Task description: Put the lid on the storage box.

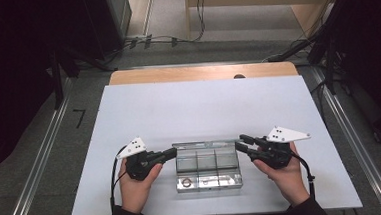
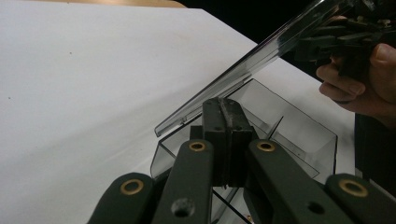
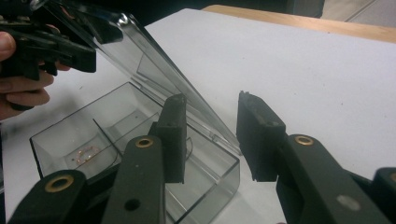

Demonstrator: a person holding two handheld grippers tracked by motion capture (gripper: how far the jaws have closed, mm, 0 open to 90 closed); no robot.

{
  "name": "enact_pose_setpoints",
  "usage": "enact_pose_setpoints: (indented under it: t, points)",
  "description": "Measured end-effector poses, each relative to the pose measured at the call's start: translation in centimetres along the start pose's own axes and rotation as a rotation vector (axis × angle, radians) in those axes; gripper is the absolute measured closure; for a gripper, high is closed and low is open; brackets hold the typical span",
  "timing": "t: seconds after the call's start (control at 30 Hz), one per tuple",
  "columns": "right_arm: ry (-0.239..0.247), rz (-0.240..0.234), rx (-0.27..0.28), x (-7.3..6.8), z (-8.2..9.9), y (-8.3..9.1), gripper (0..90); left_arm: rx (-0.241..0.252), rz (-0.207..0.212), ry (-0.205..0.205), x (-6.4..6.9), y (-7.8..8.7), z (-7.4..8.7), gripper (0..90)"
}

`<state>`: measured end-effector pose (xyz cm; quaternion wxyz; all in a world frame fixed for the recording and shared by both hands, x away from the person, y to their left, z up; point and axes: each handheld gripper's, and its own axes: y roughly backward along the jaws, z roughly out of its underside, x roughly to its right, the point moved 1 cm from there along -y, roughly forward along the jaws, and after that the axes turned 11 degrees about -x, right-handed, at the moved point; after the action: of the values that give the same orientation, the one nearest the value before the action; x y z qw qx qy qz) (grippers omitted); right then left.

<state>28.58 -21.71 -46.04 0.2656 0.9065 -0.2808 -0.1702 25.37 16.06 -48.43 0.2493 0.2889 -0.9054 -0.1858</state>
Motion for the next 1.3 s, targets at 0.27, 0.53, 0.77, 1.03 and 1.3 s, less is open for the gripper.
enact_pose_setpoints:
  t: [0.27, 0.53, 0.77, 1.03, 1.3]
  points:
    - [-0.005, 0.016, -0.027, -0.2, 1.0, 0.1, 66.7, 0.007, 0.008, 0.001, 0.3, 0.0, 0.0, 89.9]
    - [-0.038, 0.024, -0.056, -0.6, 1.9, 0.2, 81.0, 0.008, 0.016, -0.004, 0.5, 0.1, 0.3, 89.9]
    - [-0.034, 0.019, -0.046, -1.0, 2.1, 0.3, 86.9, 0.012, 0.017, -0.007, 0.8, 0.1, 0.5, 89.9]
    - [-0.027, 0.014, -0.039, -1.1, 2.3, 0.5, 87.4, 0.01, 0.023, -0.012, 1.0, 0.3, 0.9, 89.9]
    - [-0.016, 0.002, -0.041, -1.5, 2.7, 0.5, 87.4, 0.014, 0.024, -0.014, 1.5, 0.5, 1.5, 89.9]
